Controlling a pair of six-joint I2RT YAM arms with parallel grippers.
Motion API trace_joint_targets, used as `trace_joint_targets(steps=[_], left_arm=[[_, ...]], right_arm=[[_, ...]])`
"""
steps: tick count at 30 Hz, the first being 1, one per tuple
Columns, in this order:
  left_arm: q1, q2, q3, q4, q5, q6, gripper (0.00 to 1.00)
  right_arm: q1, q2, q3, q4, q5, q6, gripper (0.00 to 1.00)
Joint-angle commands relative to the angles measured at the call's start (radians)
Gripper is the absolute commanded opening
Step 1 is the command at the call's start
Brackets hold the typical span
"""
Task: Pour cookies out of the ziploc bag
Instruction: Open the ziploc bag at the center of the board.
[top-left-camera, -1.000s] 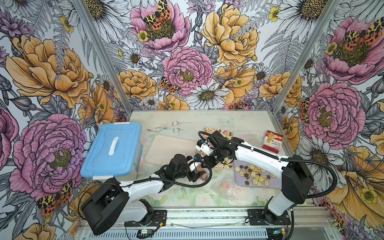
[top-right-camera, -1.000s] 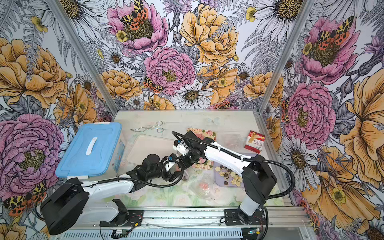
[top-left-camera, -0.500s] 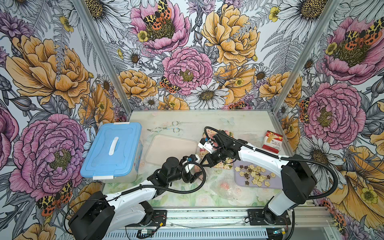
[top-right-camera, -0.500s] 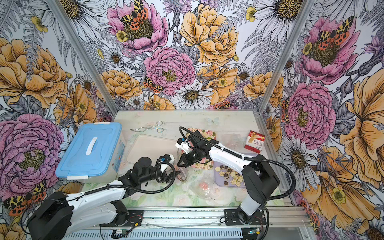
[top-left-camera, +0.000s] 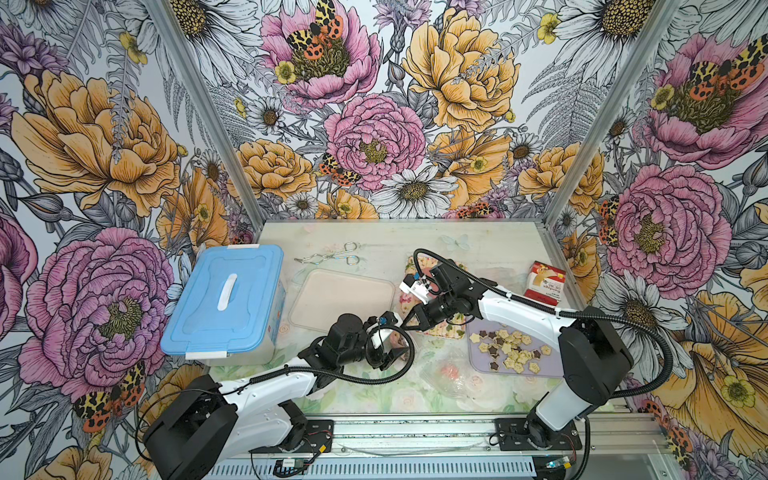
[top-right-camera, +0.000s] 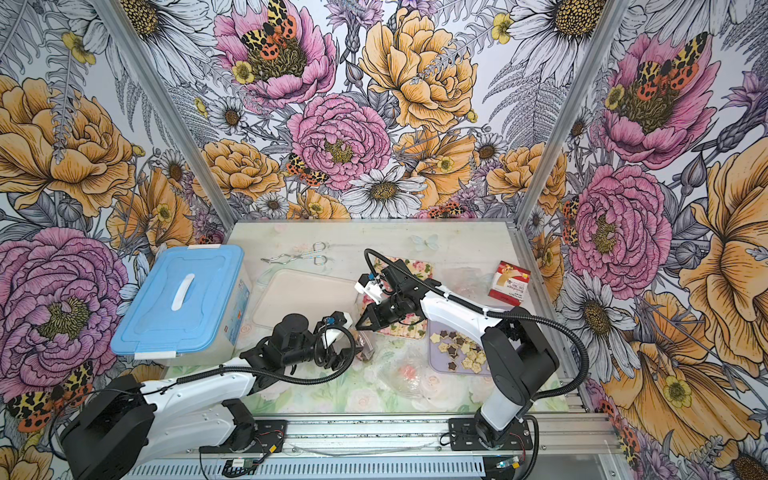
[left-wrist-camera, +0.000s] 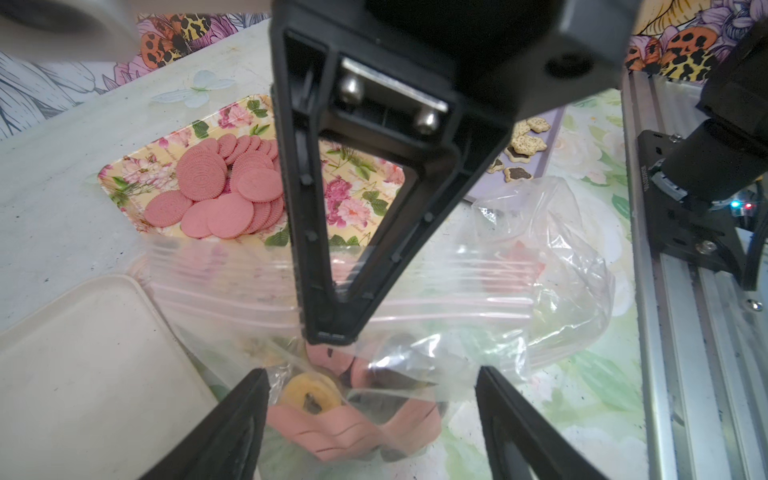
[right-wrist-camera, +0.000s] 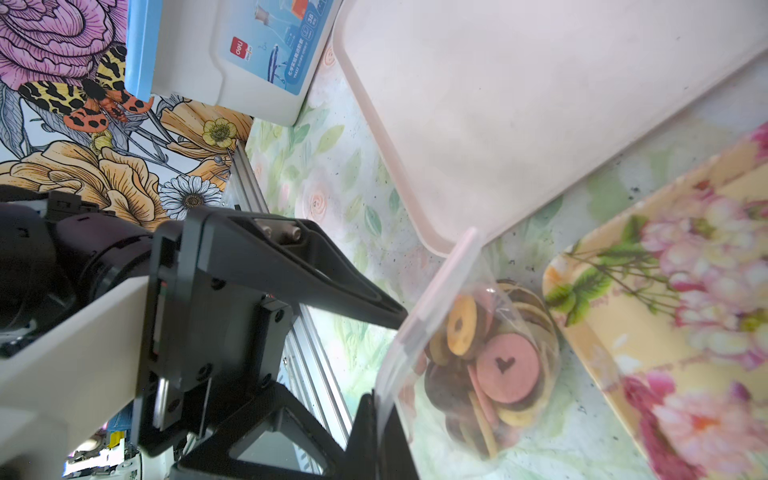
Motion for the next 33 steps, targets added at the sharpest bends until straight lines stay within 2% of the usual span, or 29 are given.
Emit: trace_joint_targets(steps=[1, 7, 12, 16, 30, 33], left_arm=[[0.008, 0.049, 0.036, 0.011, -0.006, 0.003, 0.81], [0.009, 0.118, 0.078, 0.016, -0.022, 0.025, 0.8], [0.023, 0.095, 0.064, 0.027, -0.03, 0.022, 0.69], [0.037, 0.106, 0.075, 0.006, -0.017, 0.022, 0.48], [0.041, 0.105, 0.086, -0.036, -0.004, 0.011, 0.2], [0.043, 0.114, 0.095, -0.045, -0.01, 0.013, 0.03]], right_arm=[[-0.004, -0.003, -0.01, 0.05, -0.022, 0.011, 0.0], [-0.002, -0.006, -0.014, 0.062, -0.029, 0.021, 0.0], [0.003, -0.013, -0.016, 0.06, -0.023, 0.021, 0.0], [0.003, -0.023, -0.019, 0.061, -0.009, 0.022, 0.0], [-0.006, -0.051, -0.031, 0.059, 0.015, 0.019, 0.0], [-0.006, -0.055, -0.032, 0.059, 0.016, 0.019, 0.0]])
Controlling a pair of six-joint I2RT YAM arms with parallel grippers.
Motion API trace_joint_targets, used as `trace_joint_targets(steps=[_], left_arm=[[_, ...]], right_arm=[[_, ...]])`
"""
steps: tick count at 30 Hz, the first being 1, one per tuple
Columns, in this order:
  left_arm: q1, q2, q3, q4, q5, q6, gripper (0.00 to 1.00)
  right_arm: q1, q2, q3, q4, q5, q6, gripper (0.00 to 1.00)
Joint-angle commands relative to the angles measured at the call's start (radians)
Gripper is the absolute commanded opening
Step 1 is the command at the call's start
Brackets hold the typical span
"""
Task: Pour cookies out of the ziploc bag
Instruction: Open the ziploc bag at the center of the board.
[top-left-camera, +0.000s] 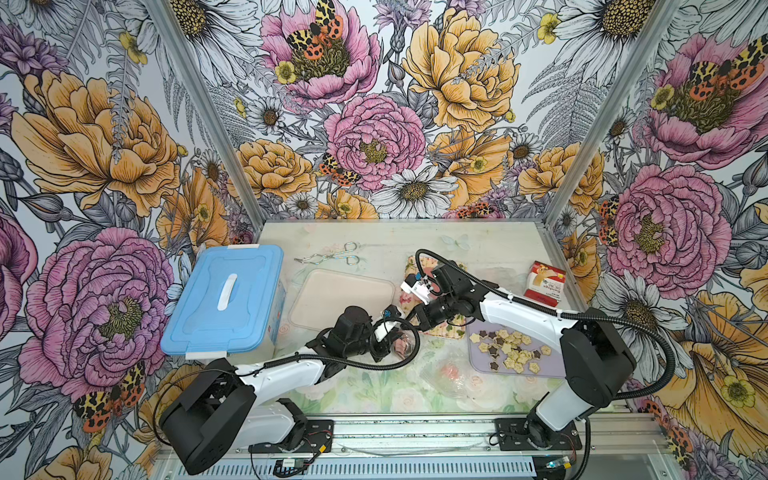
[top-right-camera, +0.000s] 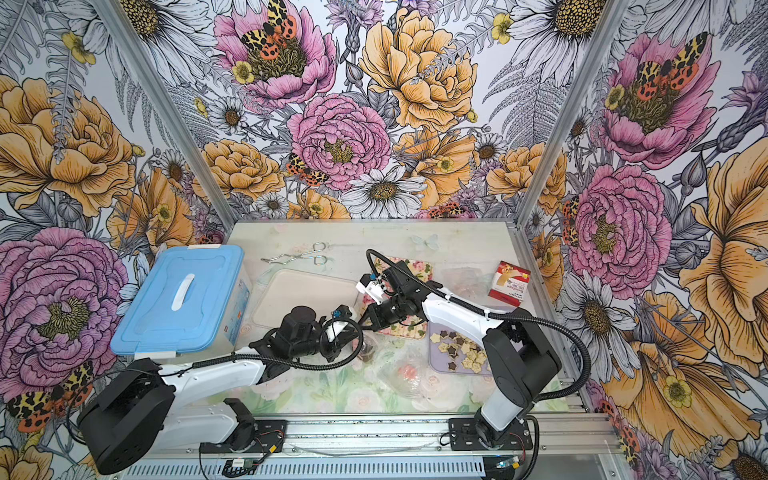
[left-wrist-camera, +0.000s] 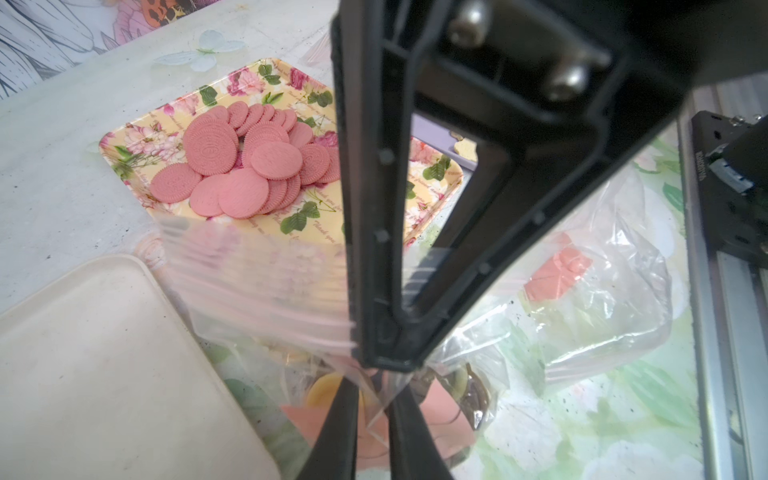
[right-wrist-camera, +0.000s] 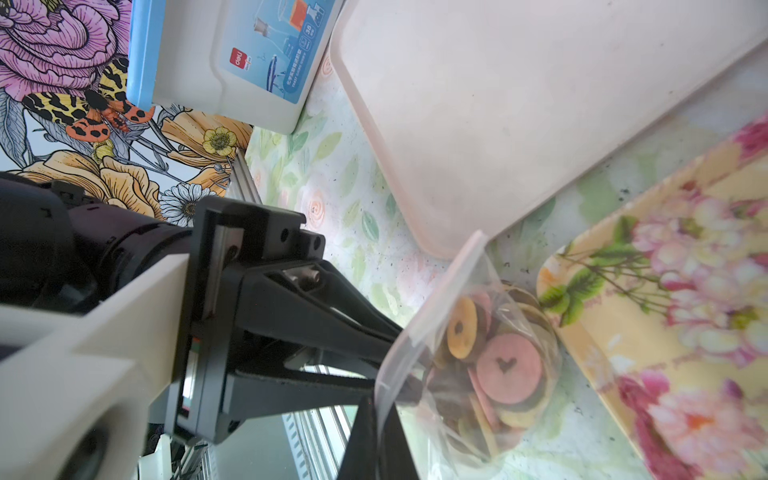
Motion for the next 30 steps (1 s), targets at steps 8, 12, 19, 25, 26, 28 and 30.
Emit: trace_joint_targets(steps=[8, 12, 19, 25, 26, 28, 30], left_arm=[[0.013, -0.032, 0.004, 0.008, -0.018, -0.003, 0.0], [0.014, -0.055, -0.008, 0.016, -0.028, -0.008, 0.0], [0.018, -0.065, -0.011, 0.019, -0.027, -0.011, 0.0], [0.02, -0.088, -0.022, 0.03, -0.035, -0.02, 0.0], [0.022, -0.088, -0.024, 0.033, -0.033, -0.022, 0.0], [0.027, -0.087, -0.024, 0.036, -0.031, -0.026, 0.0], [0.027, -0.084, -0.022, 0.036, -0.036, -0.028, 0.0]], right_arm=[[-0.01, -0.058, -0.008, 0.022, 0.034, -0.003, 0.17], [-0.048, -0.11, -0.032, 0.026, 0.152, 0.009, 0.51], [-0.175, -0.196, -0.135, 0.108, 0.341, 0.083, 0.55], [-0.151, -0.03, -0.071, 0.091, 0.178, 0.047, 0.33], [-0.135, -0.025, -0.066, 0.089, 0.176, 0.033, 0.39], [-0.101, -0.029, -0.057, 0.089, 0.152, 0.007, 0.49], [-0.083, -0.041, -0.059, 0.088, 0.144, -0.004, 0.51]])
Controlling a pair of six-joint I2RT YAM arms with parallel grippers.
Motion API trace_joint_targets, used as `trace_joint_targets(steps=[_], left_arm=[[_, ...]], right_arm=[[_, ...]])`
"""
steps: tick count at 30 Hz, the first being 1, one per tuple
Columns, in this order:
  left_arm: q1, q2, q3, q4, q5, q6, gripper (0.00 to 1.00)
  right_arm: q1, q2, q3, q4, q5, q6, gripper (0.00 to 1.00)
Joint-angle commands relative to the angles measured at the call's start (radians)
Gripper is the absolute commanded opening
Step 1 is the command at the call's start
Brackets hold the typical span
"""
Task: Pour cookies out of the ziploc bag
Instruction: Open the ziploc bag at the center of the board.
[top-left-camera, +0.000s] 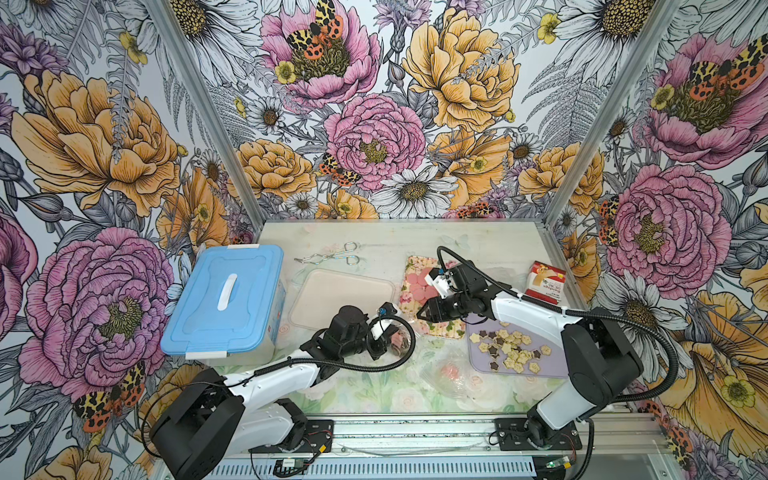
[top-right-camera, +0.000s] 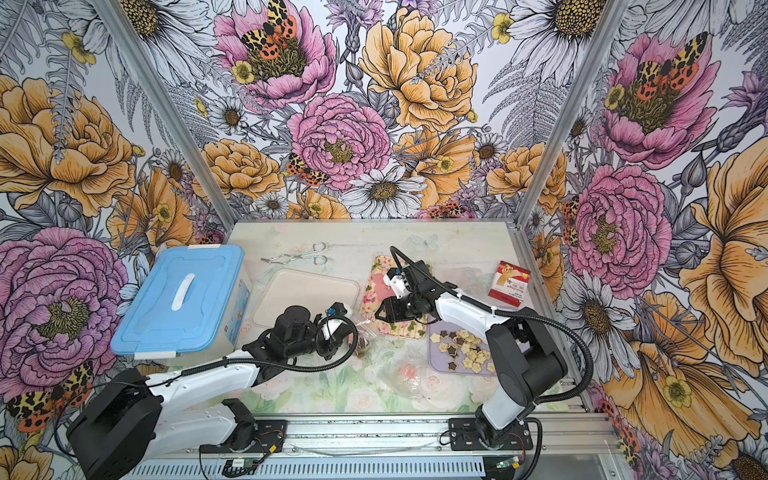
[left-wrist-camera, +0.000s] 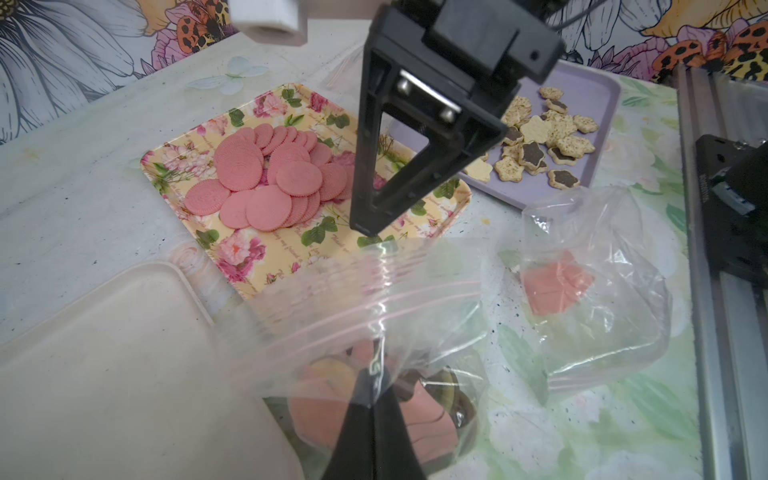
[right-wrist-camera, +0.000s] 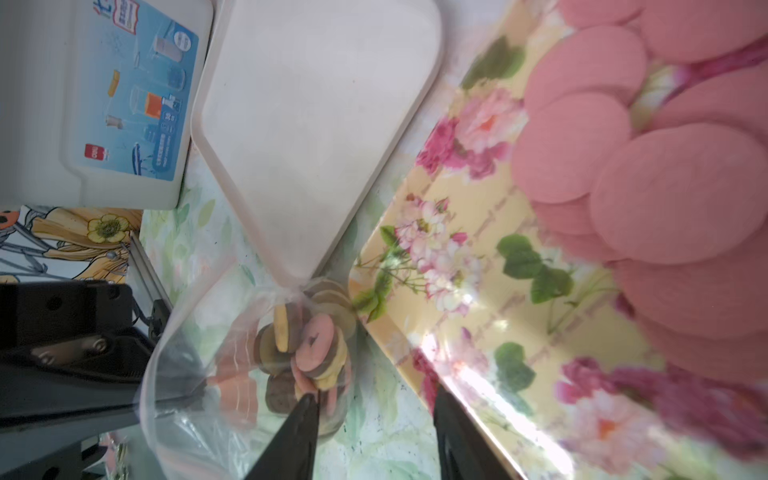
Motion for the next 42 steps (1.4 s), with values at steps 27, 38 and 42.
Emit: trace_joint_targets(steps=[27, 38, 42], left_arm=[[0.01, 0.014, 0.007, 0.043, 0.023, -0.021, 0.0], [0.011, 0.001, 0.005, 0.041, -0.013, -0.021, 0.0], [0.012, -0.012, -0.002, 0.044, -0.017, -0.023, 0.0]], right_arm=[[0.18, 0.115, 0.131, 0.027, -0.066, -0.088, 0.43], [0.18, 0.101, 0.129, 0.026, -0.069, -0.086, 0.0], [0.164, 0.095, 0.122, 0.026, -0.045, -0.074, 0.0]])
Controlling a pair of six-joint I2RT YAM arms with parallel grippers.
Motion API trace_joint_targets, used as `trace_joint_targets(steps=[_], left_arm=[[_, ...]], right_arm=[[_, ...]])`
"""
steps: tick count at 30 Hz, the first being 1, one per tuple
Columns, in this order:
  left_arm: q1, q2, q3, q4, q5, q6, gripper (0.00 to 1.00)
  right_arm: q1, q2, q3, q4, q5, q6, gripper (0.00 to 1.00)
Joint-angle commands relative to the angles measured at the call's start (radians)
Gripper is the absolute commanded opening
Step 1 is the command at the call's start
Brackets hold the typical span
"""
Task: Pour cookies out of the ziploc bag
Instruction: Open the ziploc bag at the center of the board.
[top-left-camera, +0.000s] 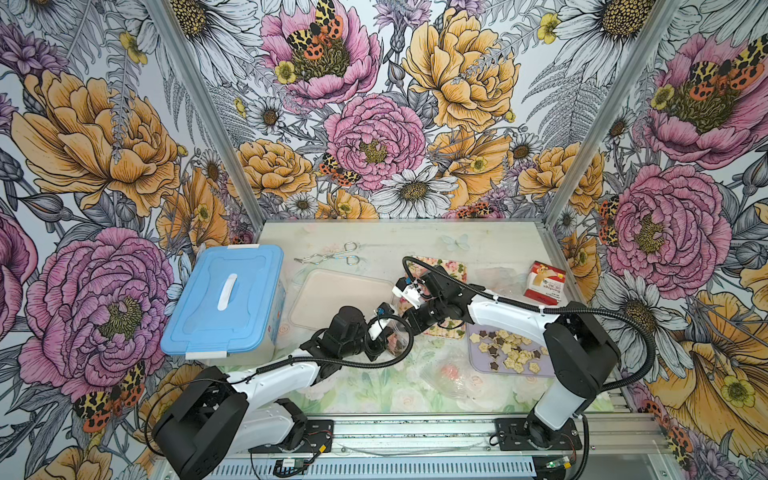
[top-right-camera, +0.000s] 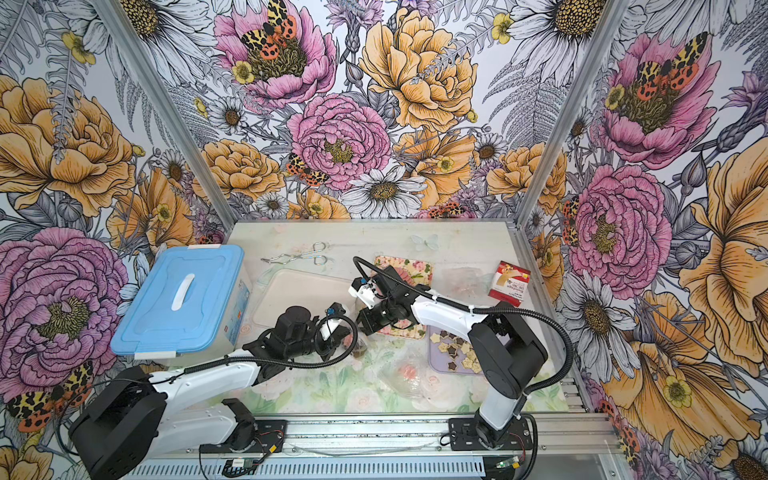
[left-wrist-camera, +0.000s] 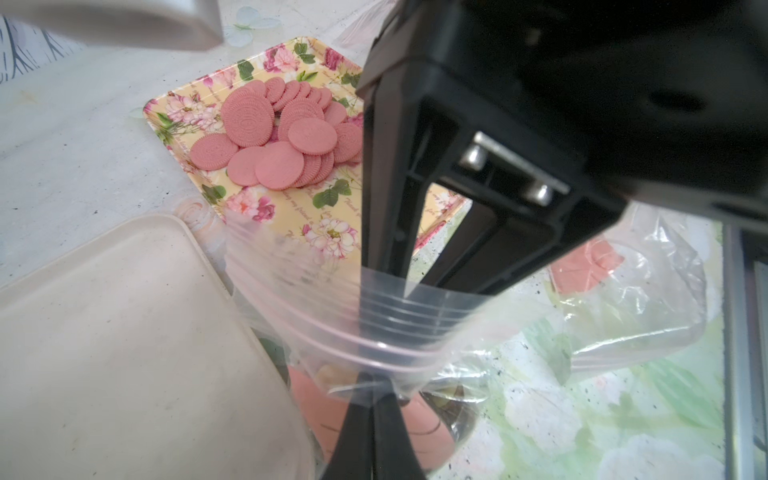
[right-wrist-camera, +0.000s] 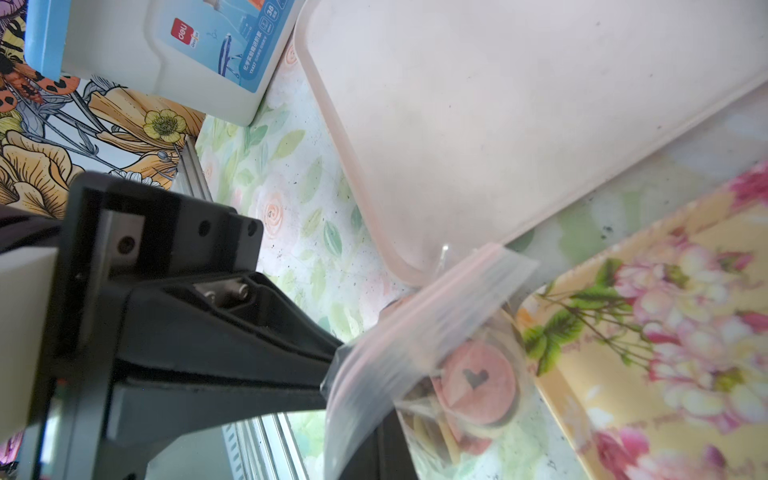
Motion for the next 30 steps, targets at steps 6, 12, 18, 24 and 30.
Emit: trace_joint_targets(steps=[6, 12, 18, 24, 30], left_arm=[[0.001, -0.04, 0.001, 0.091, 0.002, -0.013, 0.0], [0.002, -0.041, 0.001, 0.087, -0.003, -0.012, 0.0], [0.003, -0.042, 0.002, 0.085, 0.002, -0.012, 0.0], [0.004, -0.048, -0.003, 0.092, 0.002, -0.013, 0.0], [0.019, -0.044, -0.006, 0.097, 0.057, -0.025, 0.0]], right_arm=[[-0.044, -0.028, -0.013, 0.023, 0.073, 0.021, 0.0], [-0.061, -0.069, -0.033, 0.024, 0.093, 0.018, 0.0], [-0.067, -0.076, -0.036, 0.023, 0.057, 0.008, 0.0], [-0.051, -0.036, -0.023, 0.022, -0.018, -0.021, 0.37], [-0.038, -0.056, -0.038, 0.021, -0.003, -0.051, 0.46]])
